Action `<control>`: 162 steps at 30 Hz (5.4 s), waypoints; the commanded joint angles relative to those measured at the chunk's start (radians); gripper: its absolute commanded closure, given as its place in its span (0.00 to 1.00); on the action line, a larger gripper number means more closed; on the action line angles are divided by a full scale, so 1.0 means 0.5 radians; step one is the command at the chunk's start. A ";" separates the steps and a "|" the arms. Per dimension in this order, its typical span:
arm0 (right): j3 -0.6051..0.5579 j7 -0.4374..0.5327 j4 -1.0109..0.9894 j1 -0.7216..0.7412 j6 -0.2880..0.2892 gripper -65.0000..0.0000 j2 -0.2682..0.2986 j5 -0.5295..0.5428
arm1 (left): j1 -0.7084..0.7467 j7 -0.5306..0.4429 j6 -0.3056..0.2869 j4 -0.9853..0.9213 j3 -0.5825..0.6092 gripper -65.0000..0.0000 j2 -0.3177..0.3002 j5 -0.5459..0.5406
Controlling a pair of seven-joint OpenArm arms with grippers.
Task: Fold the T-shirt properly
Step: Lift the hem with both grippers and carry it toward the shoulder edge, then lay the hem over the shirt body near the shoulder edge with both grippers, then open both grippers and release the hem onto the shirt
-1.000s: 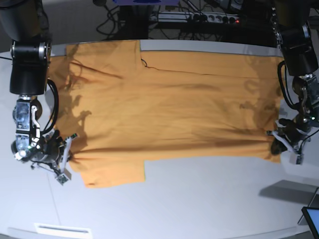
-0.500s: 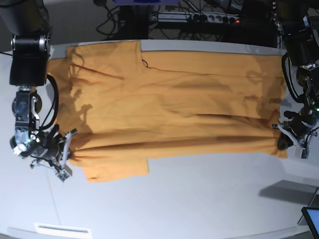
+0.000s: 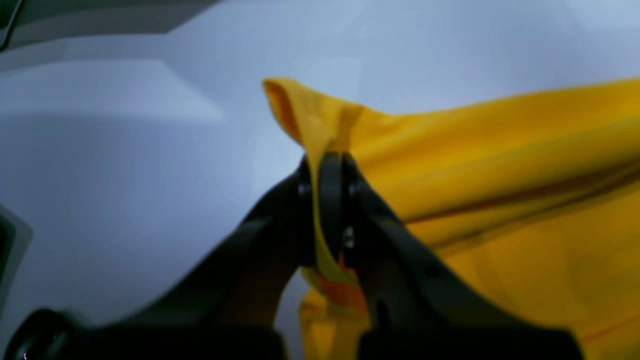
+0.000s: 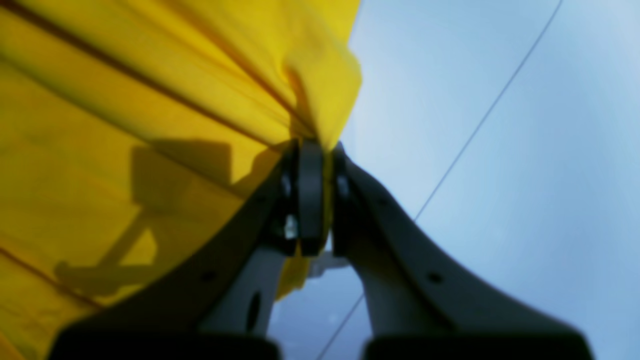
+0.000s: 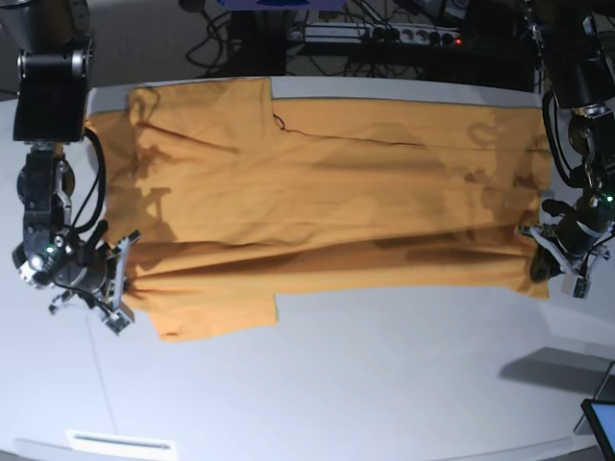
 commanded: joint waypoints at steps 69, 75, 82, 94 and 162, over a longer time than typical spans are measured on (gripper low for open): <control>0.282 -0.235 0.767 -0.663 -0.017 1.00 0.027 -0.010 | 0.770 0.050 0.022 0.747 -0.337 1.00 -0.140 0.007; 0.319 -0.235 0.770 -0.731 -0.017 1.00 0.027 -0.010 | 0.831 0.056 0.022 0.830 -0.343 1.00 -0.143 0.007; 0.322 -0.244 0.807 -0.777 -0.017 1.00 0.027 -0.010 | 0.887 0.056 0.022 0.821 -0.334 1.00 -0.143 0.013; 0.353 -0.247 0.804 -0.823 -0.017 1.00 -0.056 -0.010 | 0.942 0.053 0.019 0.824 -0.328 1.00 -0.082 0.354; 0.644 -0.247 0.797 -0.860 -0.017 0.11 -0.022 -0.017 | 1.194 0.393 -0.197 1.189 -0.405 0.42 -0.300 0.354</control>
